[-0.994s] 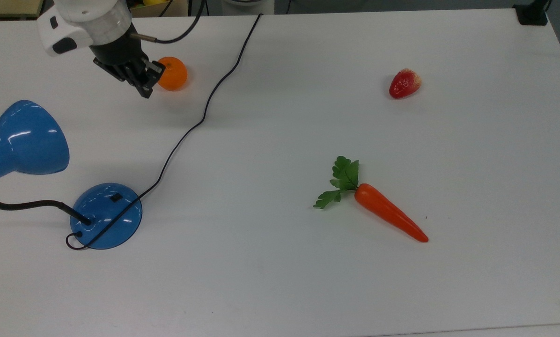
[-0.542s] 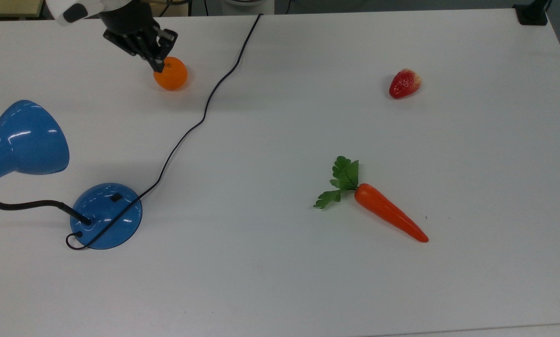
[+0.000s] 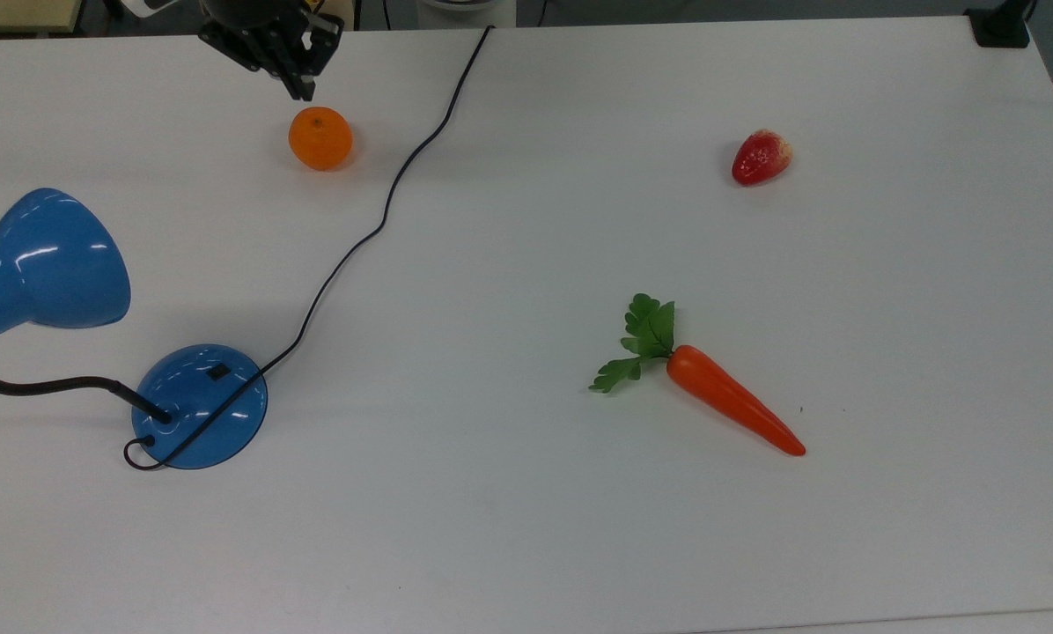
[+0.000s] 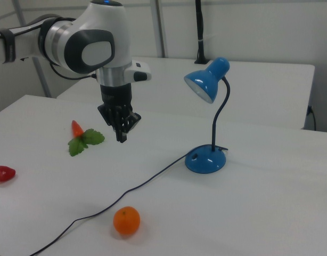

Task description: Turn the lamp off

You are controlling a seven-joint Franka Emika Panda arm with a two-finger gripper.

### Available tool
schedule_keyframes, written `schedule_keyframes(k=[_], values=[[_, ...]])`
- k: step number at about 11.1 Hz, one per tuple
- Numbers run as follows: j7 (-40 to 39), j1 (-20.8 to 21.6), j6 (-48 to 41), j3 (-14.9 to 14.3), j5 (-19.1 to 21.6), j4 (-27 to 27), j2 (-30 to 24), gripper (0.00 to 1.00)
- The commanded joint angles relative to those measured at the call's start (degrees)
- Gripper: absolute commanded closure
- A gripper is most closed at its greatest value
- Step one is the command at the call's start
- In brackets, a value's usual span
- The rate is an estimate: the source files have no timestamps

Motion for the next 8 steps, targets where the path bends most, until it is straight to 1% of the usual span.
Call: schedule_keyframes(k=[1, 2, 3, 4, 6, 7, 8], values=[[-4.8, 1.3, -0.8, 0.2, -6.2, -3.1, -3.2, 0.86], [-4.7, 2.4, -0.9, 0.2, -9.1, -3.3, -3.2, 0.83], [-4.7, 2.2, -0.7, 0.2, -9.6, -3.3, -3.1, 0.75], [-4.6, 1.8, -0.6, 0.2, -9.6, -3.1, -3.1, 0.58], [-4.3, 0.6, -0.2, 0.2, -9.3, -2.8, -2.9, 0.17], [-4.2, 0.1, -0.5, 0.2, -9.2, -2.1, -2.8, 0.00], [-4.2, -0.9, -0.4, 0.2, -8.8, -1.9, -2.9, 0.00]])
